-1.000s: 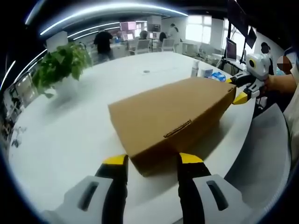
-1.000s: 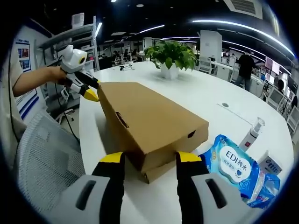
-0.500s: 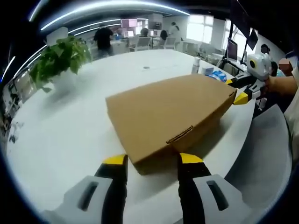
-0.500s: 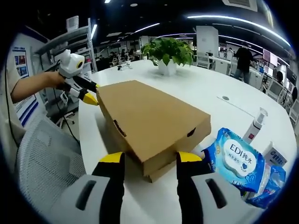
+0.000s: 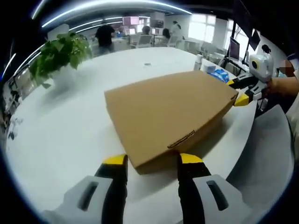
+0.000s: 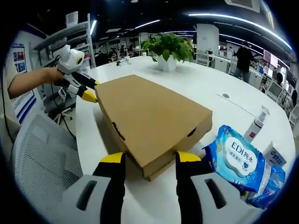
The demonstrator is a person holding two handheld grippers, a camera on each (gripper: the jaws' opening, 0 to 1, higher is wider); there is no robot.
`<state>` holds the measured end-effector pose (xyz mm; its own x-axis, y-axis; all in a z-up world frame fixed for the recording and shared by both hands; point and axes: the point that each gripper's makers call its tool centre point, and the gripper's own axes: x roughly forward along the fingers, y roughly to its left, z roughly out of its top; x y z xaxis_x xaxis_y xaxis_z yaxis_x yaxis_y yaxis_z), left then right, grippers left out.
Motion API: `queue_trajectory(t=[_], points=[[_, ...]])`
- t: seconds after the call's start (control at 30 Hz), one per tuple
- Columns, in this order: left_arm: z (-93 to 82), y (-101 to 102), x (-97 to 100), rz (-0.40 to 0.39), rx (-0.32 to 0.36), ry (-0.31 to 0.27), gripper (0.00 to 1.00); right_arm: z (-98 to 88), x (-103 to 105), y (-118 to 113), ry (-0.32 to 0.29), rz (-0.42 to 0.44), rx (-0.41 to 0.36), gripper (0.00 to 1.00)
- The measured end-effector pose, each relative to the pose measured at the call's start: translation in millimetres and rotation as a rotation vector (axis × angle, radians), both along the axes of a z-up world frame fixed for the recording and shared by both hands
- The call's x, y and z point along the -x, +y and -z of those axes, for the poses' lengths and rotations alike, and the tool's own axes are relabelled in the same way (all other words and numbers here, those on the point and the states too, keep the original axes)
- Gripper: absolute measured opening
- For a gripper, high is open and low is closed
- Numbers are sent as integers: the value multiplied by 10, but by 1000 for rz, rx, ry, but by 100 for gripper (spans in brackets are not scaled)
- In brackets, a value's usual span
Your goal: Operate the shoe box by opening the lid, removing the specified soft item, and placing it in the target area until the item is outside and the box remains undamaged.
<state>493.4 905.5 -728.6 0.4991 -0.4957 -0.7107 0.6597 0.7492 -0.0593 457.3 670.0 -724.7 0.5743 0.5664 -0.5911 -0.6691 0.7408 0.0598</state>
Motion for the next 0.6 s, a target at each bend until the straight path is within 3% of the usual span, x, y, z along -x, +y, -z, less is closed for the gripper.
queue_trajectory(t=[0.6], points=[[73,-14,-53,-7,-25,13,41,79,-61,-18,-18,-10,24,39]])
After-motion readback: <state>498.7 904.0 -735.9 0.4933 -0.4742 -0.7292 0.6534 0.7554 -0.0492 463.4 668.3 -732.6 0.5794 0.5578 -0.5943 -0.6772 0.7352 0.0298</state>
